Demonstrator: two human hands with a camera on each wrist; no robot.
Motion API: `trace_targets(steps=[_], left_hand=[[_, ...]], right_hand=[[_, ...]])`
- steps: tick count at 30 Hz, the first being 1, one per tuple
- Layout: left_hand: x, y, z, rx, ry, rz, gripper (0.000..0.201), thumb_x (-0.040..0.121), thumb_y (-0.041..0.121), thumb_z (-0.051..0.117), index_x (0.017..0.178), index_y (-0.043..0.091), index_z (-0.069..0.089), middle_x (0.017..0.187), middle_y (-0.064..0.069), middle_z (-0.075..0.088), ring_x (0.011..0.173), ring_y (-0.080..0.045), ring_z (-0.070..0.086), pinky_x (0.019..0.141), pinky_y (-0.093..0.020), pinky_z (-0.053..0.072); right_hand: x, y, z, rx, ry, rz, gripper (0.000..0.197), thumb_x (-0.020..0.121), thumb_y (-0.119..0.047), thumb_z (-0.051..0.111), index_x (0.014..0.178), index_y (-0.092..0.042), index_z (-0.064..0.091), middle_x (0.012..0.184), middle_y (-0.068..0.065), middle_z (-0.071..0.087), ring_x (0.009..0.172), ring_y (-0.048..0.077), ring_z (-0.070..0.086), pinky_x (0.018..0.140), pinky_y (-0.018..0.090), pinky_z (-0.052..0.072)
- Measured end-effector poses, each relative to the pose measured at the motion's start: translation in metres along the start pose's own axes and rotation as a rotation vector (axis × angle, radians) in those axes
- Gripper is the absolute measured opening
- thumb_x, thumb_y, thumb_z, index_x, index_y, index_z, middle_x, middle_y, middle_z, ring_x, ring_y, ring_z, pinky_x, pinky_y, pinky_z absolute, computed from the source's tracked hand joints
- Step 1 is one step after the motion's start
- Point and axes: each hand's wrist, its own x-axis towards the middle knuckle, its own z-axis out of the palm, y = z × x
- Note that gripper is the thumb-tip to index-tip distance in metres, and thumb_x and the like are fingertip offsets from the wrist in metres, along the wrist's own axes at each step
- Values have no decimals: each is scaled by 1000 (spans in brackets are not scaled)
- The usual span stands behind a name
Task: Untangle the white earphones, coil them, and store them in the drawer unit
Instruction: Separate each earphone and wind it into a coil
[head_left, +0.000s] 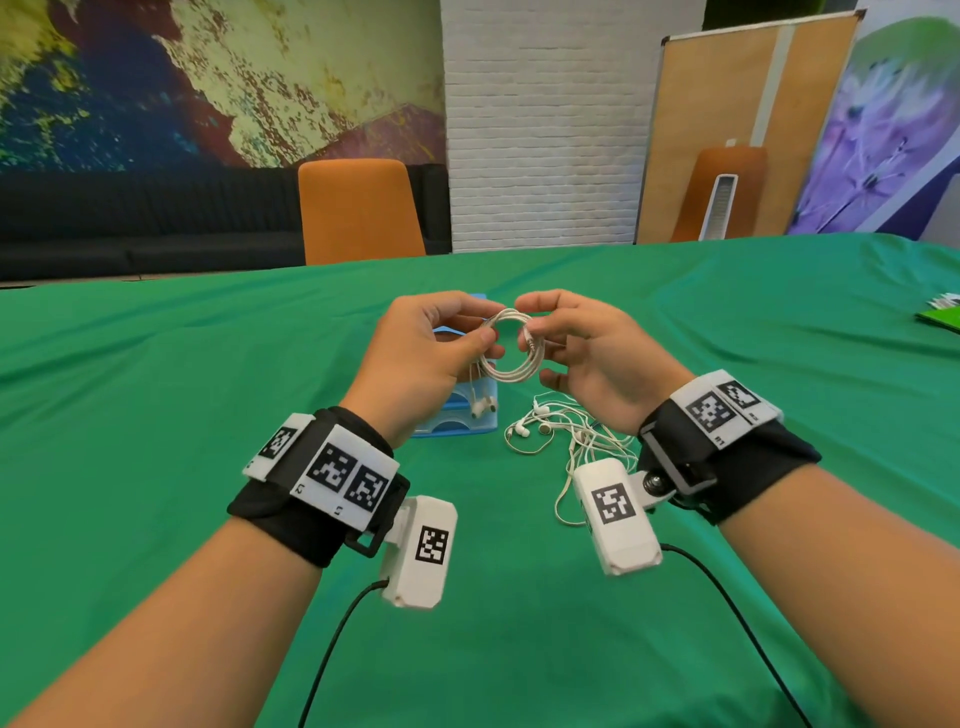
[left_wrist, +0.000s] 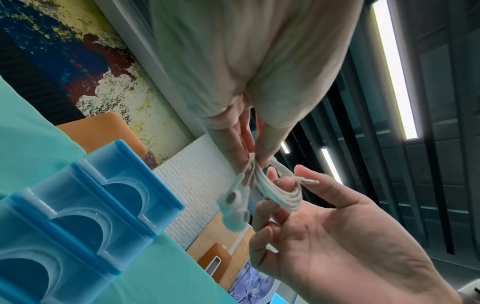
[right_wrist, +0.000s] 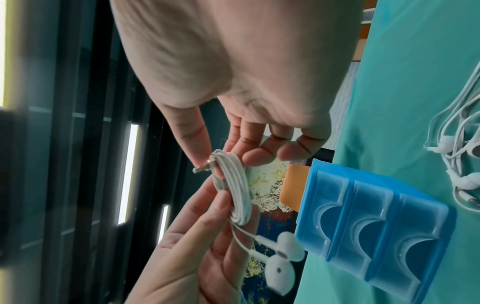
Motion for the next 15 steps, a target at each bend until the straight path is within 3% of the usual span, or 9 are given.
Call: trace_targets(steps=[4,9,15], left_hand=[[1,1,-3,14,12,56,29,93,1,67,119,14,67,97,-21,71,85,-25,76,79,-41,62],[3,-1,-7,84,23,87,14,93,0,67,102,10,72,92,-14,74,83,-22,76,82,-46,62],[5,-8,-8,87,13,92,15,94,-2,64,103,6,73,90,-16,75,80,-17,75,79,-31,61]], right_hand=[[3,1,1,-40,-8,-8,15,91,-12,61,103,-18,67,76,-2,64,69,9,52,64,29,34],[6,2,-2,-50,-25,86,8,90,-16,62,86,-16,69,71,-3,62,64,8,49,64,28,35],[5,4,1,-152,-71,87,22,95,-16,60,75,-21,67,81,-4,66,79,13,52,70,31,39]])
